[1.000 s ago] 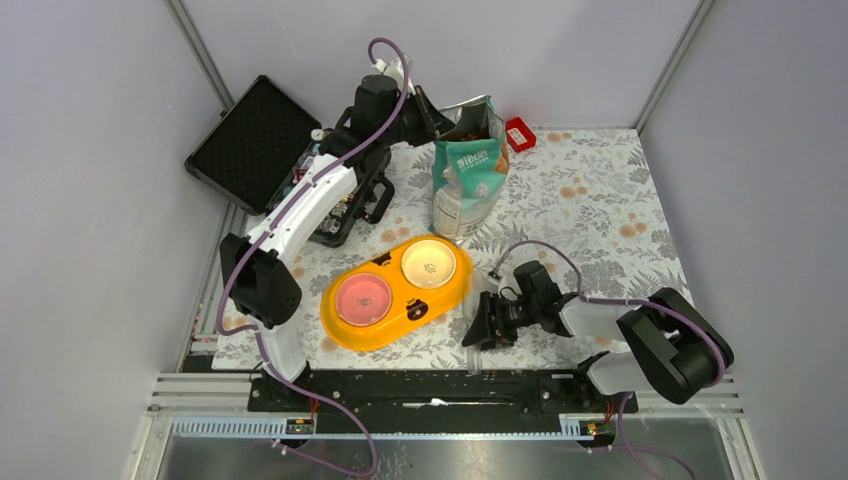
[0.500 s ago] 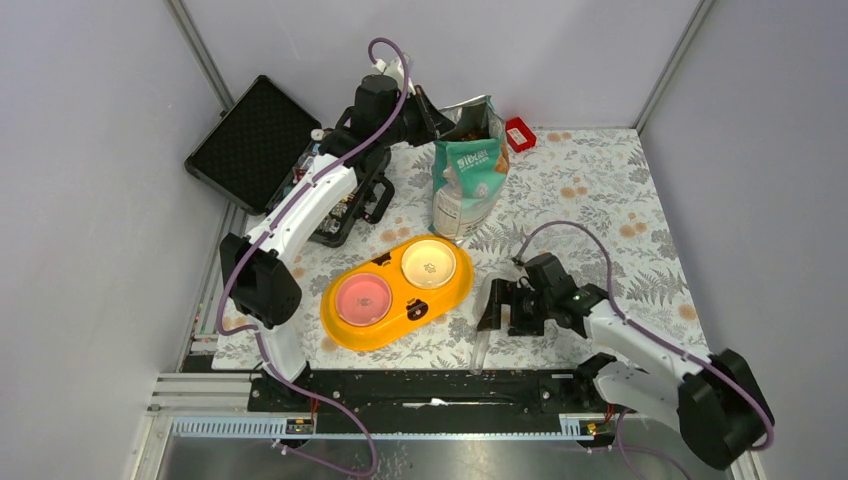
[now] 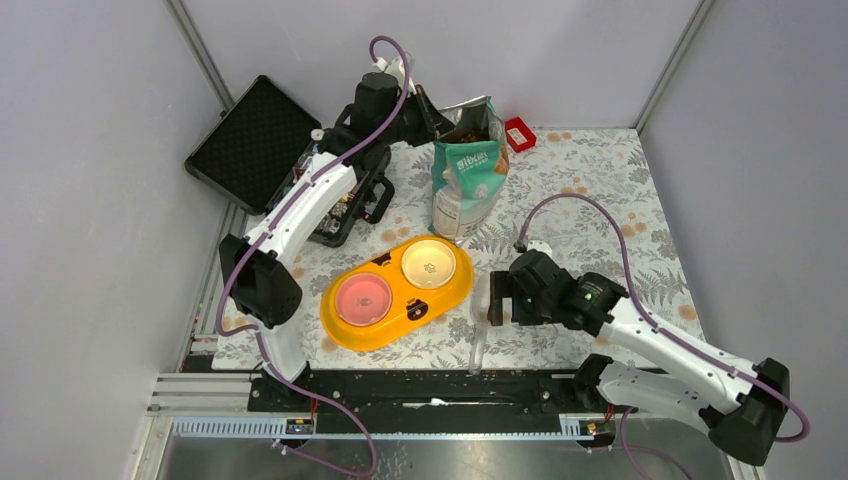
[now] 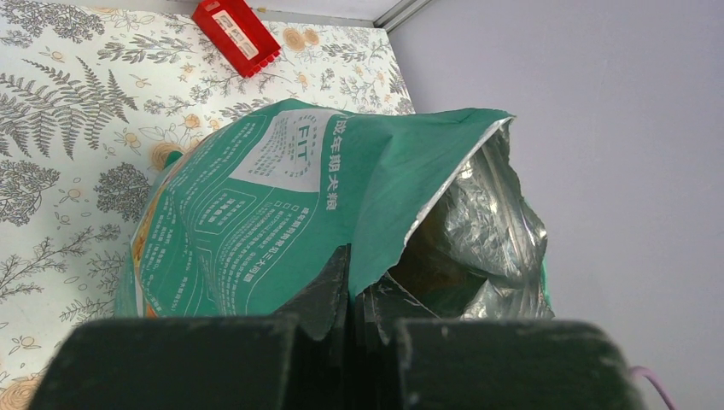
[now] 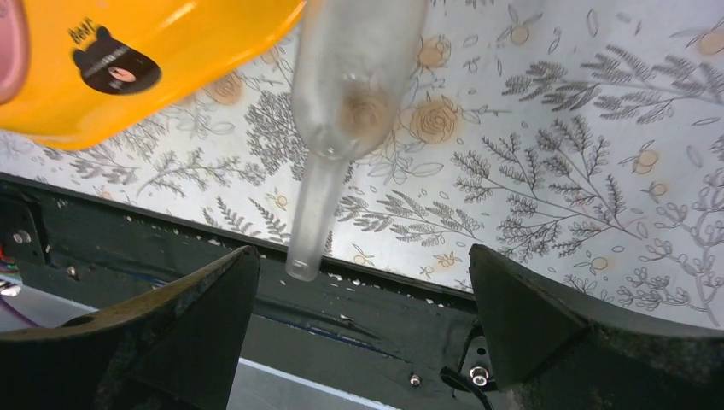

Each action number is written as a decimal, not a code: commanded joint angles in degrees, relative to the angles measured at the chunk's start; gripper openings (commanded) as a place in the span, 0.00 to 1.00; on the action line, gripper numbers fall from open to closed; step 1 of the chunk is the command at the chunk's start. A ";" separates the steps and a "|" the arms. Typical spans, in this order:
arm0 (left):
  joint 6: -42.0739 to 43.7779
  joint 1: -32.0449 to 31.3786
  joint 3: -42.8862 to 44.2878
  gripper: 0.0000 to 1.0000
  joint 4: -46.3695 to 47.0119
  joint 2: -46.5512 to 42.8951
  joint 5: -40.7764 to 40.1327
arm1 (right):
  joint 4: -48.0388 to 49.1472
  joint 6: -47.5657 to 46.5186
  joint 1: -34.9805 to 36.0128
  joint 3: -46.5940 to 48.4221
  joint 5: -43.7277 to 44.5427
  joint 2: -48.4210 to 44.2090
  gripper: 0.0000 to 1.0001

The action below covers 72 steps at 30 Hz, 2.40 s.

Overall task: Serve the pet food
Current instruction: Pick up the spatula from the center of the board.

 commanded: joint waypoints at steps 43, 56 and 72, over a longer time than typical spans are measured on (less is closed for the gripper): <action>-0.71 -1.92 3.37 0.00 2.79 -2.02 3.42 | 22.58 28.40 18.06 -6.75 16.19 26.77 0.64; 0.45 -1.99 5.08 0.00 1.48 -1.82 3.12 | 12.22 31.89 18.15 -4.49 15.12 27.56 0.59; 0.35 -2.05 5.44 0.00 1.11 -1.98 5.59 | 14.11 38.72 24.59 -2.74 14.61 35.34 0.49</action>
